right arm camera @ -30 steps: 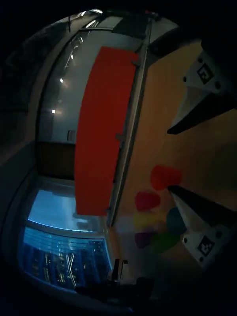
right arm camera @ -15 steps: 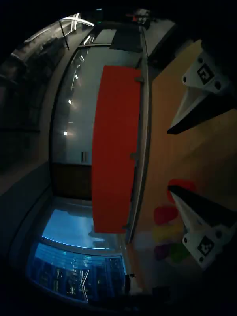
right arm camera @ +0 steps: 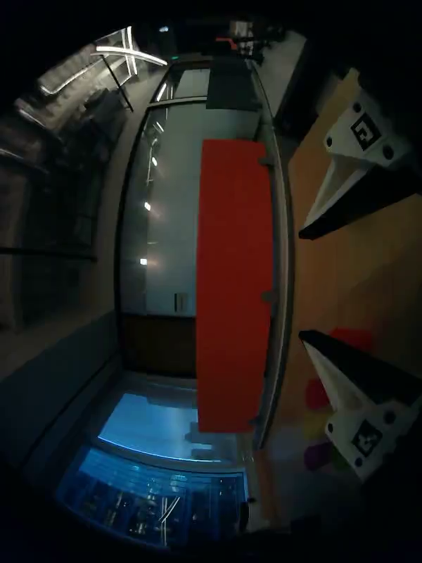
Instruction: Pour water
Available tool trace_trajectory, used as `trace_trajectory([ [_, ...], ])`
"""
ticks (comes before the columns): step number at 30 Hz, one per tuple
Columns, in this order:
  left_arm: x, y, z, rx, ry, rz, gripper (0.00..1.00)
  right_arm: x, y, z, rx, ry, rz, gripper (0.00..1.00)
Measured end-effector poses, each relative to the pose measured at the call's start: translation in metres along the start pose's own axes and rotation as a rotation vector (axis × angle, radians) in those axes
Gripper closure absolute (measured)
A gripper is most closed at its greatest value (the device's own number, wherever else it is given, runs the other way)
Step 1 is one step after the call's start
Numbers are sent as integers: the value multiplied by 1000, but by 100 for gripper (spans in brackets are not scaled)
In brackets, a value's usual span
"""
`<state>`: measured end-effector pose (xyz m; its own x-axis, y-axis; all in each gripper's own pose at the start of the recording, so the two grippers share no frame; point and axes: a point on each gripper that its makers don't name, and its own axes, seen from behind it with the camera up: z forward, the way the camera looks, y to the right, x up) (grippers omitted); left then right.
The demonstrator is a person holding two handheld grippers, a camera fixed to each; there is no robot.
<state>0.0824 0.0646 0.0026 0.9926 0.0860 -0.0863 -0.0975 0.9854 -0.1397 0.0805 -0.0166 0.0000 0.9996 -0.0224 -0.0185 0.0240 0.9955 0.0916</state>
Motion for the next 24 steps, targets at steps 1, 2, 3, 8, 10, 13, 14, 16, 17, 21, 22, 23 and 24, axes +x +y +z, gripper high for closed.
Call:
trace_trajectory([
  [1,0,0,0,4,2,3,6,-1,1,0,-3,2,3,0],
  [2,0,0,0,7,4,5,6,-1,1,0,-6,3,5,0],
  [3,0,-1,0,11,5,7,6,-2,1,0,-8,5,8,0],
  [8,-4,-7,2,42,15,-9,6,1,10,-4,-38,15,24,0],
  [10,-7,-8,2,54,16,-14,6,4,13,-7,-49,21,32,0],
  [13,-12,-8,3,65,19,-7,6,8,17,-10,-63,29,44,0],
  [14,-13,-6,3,67,21,0,6,9,19,-11,-68,31,47,0],
  [16,-15,-4,4,69,25,15,6,10,21,-13,-77,31,52,0],
  [17,-17,-2,4,71,27,22,6,11,23,-14,-82,30,54,0],
  [21,-25,2,6,79,32,41,6,16,26,-16,-94,32,56,0],
  [22,-28,2,6,81,31,39,6,17,27,-16,-96,34,57,0],
  [23,-31,2,7,83,30,37,6,18,27,-17,-98,36,57,0],
  [24,-33,2,7,86,29,35,6,19,27,-17,-100,38,57,0],
])
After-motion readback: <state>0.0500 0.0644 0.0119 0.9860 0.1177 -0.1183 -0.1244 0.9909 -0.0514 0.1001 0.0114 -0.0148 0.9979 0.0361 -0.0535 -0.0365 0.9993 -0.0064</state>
